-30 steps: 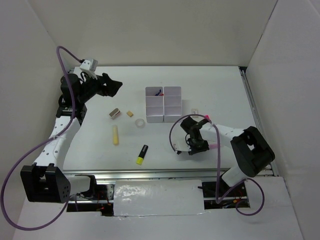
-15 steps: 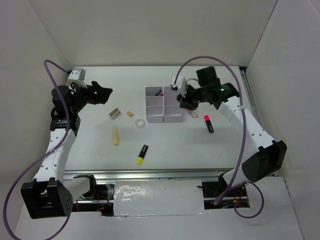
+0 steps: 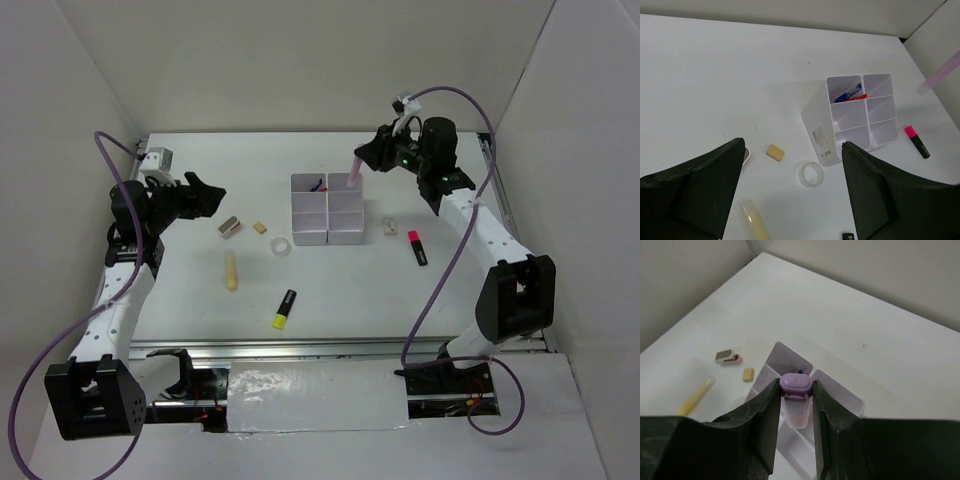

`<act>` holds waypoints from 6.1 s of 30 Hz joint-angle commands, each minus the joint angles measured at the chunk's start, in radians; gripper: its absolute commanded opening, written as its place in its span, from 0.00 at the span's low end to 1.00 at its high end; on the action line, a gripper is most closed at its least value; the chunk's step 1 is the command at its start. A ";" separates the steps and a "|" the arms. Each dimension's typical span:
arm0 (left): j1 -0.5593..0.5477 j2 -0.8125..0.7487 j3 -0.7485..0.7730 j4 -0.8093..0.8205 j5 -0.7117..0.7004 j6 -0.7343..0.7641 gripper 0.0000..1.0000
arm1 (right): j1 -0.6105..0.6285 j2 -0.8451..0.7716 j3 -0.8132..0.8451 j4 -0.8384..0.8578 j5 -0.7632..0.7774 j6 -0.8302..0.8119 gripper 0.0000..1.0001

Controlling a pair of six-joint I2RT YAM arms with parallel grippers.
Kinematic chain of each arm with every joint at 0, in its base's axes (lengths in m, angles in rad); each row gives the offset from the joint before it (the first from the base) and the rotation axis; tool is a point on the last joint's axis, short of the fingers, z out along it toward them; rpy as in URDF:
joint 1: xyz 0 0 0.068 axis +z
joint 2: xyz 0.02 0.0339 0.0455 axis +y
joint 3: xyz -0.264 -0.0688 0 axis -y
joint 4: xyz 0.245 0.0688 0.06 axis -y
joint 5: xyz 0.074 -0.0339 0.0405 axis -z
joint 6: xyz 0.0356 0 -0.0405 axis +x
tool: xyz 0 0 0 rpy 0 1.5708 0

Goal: Sort the stationery into containers
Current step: Place the pen in the storage box, then pick up the pen from the center of the board, then place the pen in the storage box.

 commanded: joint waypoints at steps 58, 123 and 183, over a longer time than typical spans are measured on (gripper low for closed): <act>-0.351 0.284 -0.062 -0.847 -0.245 2.930 0.86 | -0.167 -0.161 -0.140 -0.119 0.042 -0.007 0.78; -0.544 0.331 0.396 -0.091 0.470 1.052 0.00 | -0.372 -0.255 -0.238 -0.268 -0.008 -0.040 0.68; -0.529 1.069 0.846 0.368 0.252 0.480 0.20 | -0.542 -0.183 -0.238 -0.462 -0.024 -0.146 0.67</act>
